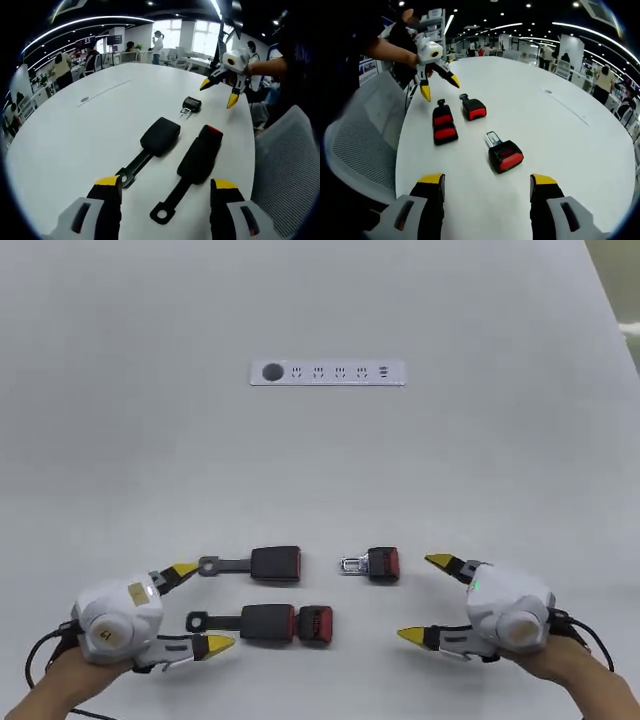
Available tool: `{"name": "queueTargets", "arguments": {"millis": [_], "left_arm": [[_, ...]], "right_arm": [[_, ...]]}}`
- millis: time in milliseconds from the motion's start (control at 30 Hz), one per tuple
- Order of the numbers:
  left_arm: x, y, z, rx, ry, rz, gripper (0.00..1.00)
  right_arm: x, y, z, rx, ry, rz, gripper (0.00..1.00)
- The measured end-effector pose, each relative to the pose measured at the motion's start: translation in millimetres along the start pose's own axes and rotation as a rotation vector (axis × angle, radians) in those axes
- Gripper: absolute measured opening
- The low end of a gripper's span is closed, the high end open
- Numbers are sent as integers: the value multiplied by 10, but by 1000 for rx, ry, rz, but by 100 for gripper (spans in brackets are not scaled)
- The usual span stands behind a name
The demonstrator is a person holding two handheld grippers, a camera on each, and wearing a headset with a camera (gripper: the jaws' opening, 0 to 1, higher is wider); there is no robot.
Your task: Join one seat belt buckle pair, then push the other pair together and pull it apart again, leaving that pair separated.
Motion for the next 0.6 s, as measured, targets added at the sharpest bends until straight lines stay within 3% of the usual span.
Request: {"name": "queueTargets", "arguments": {"millis": [200,600], "left_arm": [[30,-76,57,-22,-31,40,80],[23,-145,106,-50,-33,39,91]], "right_arm": [[8,-52,-95,37,38,39,76],[-20,-84,-256,59,64,68,89]]}}
Point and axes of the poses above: the centre of the closed fingertips' face, and the gripper's own axes: y roughly forward along the fingers, z roughly to its right, x roughly out of its underside, the point moved 1 cm from there along -y, roughly backward along the fingers, and after that the axes turned 7 degrees about -z, right-handed, at the moved point
